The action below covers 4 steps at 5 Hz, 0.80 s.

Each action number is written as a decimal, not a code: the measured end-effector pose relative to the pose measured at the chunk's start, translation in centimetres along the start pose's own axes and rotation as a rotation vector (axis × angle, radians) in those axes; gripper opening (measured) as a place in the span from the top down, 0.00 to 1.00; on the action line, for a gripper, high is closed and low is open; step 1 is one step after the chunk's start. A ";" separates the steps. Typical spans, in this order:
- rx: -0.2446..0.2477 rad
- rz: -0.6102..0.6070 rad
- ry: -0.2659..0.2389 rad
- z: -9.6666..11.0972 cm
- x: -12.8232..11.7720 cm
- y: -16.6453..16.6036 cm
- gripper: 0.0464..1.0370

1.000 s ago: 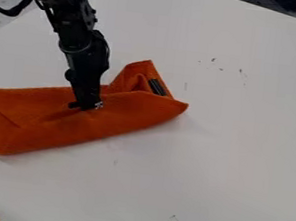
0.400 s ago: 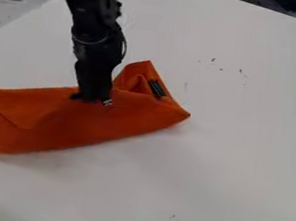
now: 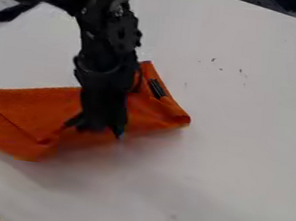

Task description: Unfold the cloth from top left to bottom right

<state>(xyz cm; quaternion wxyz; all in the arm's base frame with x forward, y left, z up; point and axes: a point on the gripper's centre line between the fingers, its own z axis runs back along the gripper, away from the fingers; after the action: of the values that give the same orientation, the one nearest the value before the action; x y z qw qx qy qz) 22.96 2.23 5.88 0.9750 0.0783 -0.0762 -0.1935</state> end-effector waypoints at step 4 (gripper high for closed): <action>-0.342 0.121 -0.022 -3.3 -2.3 -4.9 0.19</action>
<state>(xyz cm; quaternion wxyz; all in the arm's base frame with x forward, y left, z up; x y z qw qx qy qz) 19.64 -0.95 1.53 0.9831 -0.0954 -0.0574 -0.1453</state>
